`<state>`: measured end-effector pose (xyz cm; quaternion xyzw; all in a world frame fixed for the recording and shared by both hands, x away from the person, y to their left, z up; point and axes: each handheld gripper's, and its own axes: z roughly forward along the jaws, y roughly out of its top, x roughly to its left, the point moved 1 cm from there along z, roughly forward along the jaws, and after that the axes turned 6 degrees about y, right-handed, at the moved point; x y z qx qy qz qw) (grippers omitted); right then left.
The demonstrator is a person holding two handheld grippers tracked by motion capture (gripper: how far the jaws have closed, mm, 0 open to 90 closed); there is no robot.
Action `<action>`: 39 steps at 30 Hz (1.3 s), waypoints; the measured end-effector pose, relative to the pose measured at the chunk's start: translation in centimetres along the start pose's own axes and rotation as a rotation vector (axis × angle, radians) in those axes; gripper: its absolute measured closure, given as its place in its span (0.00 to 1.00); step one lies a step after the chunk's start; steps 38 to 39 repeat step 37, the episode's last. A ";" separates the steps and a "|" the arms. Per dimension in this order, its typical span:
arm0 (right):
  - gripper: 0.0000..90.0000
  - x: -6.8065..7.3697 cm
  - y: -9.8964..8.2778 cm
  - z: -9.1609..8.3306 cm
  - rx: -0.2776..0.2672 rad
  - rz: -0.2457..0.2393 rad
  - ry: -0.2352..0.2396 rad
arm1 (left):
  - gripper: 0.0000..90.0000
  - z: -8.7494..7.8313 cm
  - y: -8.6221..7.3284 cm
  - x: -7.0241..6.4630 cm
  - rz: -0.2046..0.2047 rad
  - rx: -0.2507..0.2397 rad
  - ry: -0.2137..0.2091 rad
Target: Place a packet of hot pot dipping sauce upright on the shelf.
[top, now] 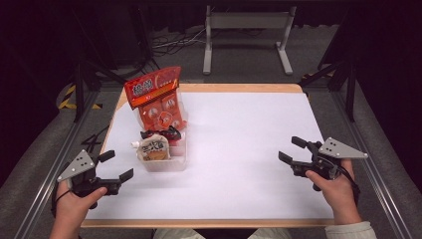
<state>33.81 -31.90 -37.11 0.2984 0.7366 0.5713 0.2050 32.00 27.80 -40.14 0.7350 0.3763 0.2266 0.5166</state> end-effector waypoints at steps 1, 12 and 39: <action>0.29 -0.1 -0.3 -0.2 0.003 0.004 -0.007 | 0.07 0.1 -0.2 -0.1 -0.002 -0.002 0.003; 0.29 -0.9 -3.3 -1.0 0.035 0.016 -0.091 | 0.08 2.3 -2.7 -0.6 0.007 0.032 0.011; 0.28 -1.3 -7.5 -0.1 0.132 0.044 -0.133 | 0.08 3.9 -4.8 -0.5 -0.023 0.078 0.047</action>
